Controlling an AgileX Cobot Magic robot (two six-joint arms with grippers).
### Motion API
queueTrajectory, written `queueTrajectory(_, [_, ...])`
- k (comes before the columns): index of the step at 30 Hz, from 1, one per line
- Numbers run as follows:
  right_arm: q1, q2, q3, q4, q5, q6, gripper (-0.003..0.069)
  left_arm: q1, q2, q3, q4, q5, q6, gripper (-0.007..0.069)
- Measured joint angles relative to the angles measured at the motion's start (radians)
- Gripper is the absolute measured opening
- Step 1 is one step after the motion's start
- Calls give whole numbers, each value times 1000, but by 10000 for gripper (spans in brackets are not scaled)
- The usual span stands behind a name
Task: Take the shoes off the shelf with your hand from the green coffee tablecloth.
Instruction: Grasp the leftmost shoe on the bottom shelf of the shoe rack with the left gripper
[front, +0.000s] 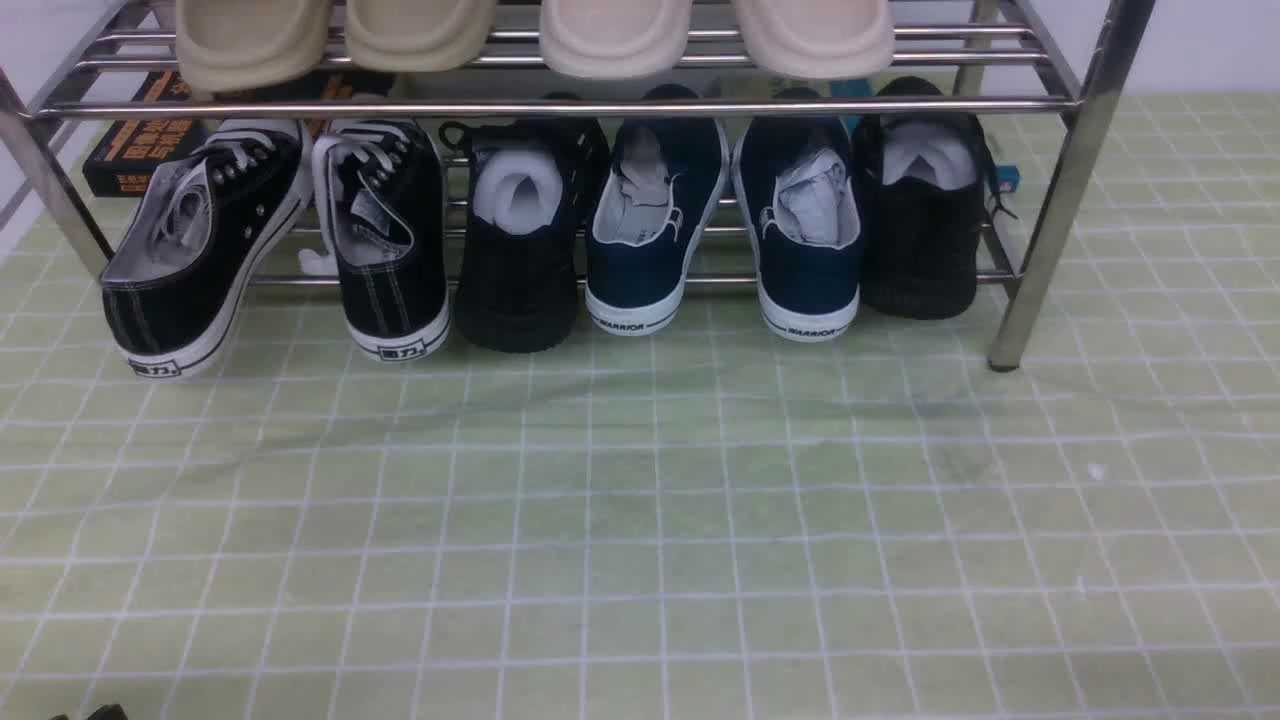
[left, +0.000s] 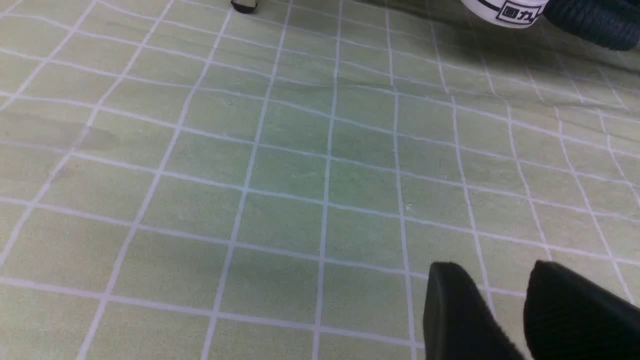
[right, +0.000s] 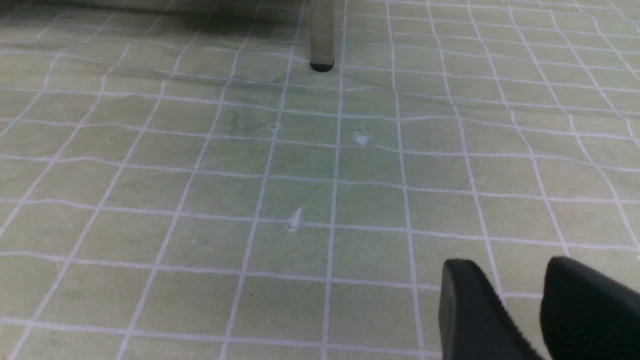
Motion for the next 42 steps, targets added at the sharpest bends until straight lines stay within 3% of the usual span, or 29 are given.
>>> queueTrajectory(37, [0, 0, 0, 0, 0, 0, 238, 0, 0, 1, 36, -8, -3, 242])
queueTrajectory(41, [0, 0, 0, 0, 0, 0, 238, 0, 0, 1, -63, -18, -84, 242])
queueTrajectory(42, [0, 0, 0, 0, 0, 0, 238, 0, 0, 2, -136, -22, -155, 242])
